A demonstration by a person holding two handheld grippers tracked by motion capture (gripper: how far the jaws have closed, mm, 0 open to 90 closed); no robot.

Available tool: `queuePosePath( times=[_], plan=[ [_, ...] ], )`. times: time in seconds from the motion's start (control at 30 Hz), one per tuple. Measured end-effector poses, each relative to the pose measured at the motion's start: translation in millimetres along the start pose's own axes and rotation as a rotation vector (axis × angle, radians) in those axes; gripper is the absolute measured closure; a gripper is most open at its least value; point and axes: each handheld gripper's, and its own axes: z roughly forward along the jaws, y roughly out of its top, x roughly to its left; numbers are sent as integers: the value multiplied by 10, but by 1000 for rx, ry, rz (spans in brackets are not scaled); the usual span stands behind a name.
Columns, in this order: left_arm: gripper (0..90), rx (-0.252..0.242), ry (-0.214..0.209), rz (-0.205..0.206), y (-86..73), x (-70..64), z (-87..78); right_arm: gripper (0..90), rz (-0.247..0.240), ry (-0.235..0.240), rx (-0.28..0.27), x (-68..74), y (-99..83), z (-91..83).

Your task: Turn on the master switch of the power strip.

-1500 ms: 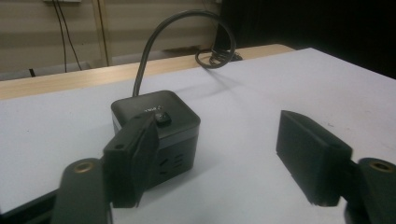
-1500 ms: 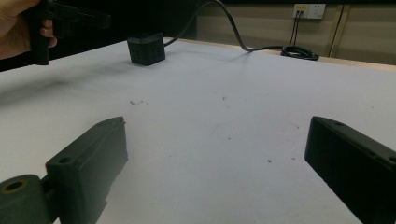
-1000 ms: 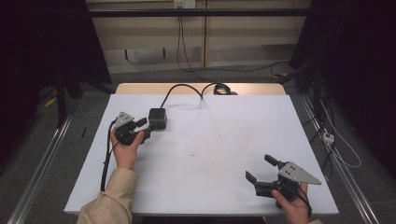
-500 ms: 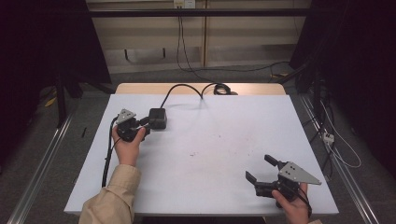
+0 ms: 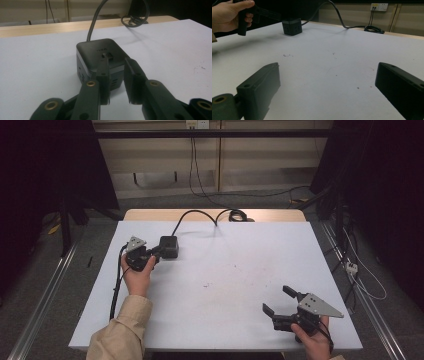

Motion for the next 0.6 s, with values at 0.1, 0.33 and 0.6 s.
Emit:
queuePosePath(
  times=[0.1, 0.33, 0.6],
  plan=[
    [782, -1, 3, -8, 7, 5, 10, 55, 0, 0, 1, -1, 0, 1],
    [828, 16, 1, 31, 135, -62, 62, 55, 0, 0, 1, 1, 0, 0],
    [876, 39, 2, 45, 203, -71, 139, 55, 1, 1, 2, -2, 1, -11]
  ],
)
